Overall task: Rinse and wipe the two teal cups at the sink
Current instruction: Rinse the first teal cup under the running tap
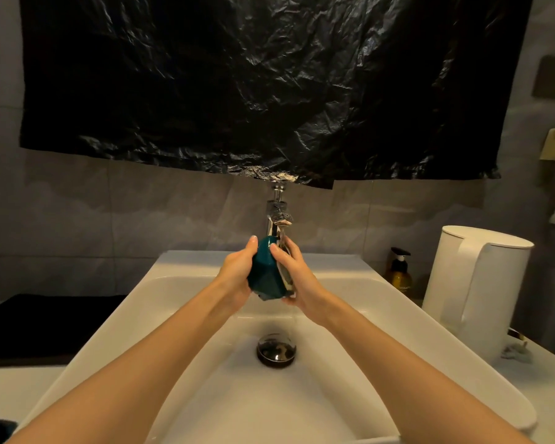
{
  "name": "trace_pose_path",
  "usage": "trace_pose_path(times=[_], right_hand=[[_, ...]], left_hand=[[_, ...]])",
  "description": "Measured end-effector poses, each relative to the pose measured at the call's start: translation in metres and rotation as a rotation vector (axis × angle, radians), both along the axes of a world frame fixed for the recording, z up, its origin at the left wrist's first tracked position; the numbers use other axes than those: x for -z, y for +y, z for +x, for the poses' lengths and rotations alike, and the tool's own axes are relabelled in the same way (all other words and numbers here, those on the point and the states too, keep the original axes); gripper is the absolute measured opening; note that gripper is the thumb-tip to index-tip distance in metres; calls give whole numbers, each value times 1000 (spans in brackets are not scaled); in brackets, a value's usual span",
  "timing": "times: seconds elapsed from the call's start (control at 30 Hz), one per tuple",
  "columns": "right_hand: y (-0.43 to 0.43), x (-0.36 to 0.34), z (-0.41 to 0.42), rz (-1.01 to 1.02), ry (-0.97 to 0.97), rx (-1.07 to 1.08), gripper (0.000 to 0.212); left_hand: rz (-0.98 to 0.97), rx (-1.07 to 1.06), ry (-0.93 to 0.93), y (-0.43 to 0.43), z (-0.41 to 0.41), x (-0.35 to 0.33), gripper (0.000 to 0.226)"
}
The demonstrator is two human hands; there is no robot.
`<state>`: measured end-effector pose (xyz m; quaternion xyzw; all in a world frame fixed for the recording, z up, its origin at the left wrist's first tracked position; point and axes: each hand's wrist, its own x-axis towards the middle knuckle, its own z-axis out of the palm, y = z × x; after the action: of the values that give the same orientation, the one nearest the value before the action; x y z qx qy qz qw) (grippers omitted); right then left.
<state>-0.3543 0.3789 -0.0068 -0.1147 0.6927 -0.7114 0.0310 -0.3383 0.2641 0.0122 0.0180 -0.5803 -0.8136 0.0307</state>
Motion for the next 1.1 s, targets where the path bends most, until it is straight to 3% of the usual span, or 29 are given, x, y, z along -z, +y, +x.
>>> trace_pose_path(times=[0.1,0.17,0.37,0.5,0.87,1.1], right_hand=[[-14,2,-2,-11,-92,156,38],[-14,2,-1,5,-160,146,42],[-6,7,-2,39,13,-4,47],[-16,3,-2,-55,-165,179,47],[-4,-3,2,-62,-203,40,50],[12,2,2,-137,-387,-126,53]], left_hand=[[-84,-59,19,11,3,2,39],[-147,-129,29,18,4,4,37],[-104,-143,-11,12,3,2,37],[-170,-90,-22,12,0,5,36],[-214,-144,-13,2,1,6,39],[-174,-144,-39,-4,-2,11,42]])
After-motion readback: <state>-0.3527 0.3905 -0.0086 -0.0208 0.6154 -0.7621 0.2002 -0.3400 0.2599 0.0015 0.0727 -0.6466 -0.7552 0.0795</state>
